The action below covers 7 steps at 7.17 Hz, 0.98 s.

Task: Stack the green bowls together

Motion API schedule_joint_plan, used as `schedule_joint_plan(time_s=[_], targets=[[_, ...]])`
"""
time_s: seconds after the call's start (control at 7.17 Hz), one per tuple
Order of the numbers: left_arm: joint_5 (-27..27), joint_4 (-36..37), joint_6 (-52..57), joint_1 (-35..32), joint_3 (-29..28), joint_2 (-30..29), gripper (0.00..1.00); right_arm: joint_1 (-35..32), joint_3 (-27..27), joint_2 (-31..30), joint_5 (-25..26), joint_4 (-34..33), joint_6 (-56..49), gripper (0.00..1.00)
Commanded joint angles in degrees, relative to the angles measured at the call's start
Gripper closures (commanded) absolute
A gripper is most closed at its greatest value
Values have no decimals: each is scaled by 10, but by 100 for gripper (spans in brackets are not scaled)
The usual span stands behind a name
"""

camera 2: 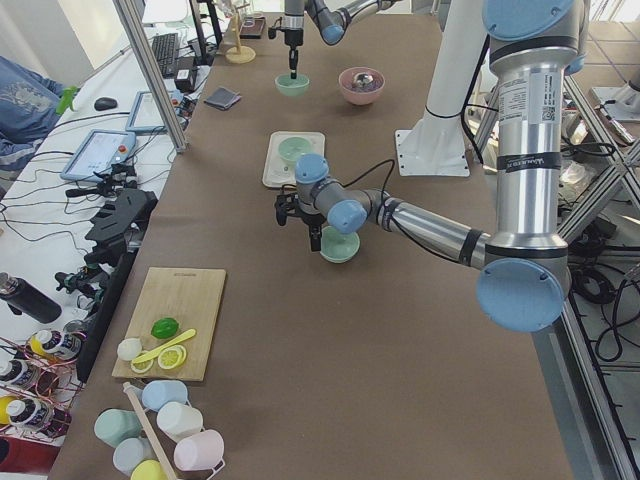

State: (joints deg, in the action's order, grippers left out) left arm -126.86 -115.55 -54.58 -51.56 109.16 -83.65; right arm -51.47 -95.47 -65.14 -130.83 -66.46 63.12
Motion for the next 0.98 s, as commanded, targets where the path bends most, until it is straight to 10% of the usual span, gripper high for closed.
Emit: schedule_joint_plan(time_s=[0.0,0.42,0.7,0.84], targets=[[21,-57,-4,36,-8,44,4,46,-1,76,48,-61,52,100],[17,-59,-8,59,-27,36,31,115,25,129,115,-66,104,100],[13,-59,-10,61,-32,26,100,134,67,165,131,-60,128,100],[12,-59,-9,61,-34,23,100,135,77,175,131,-58,131,100]])
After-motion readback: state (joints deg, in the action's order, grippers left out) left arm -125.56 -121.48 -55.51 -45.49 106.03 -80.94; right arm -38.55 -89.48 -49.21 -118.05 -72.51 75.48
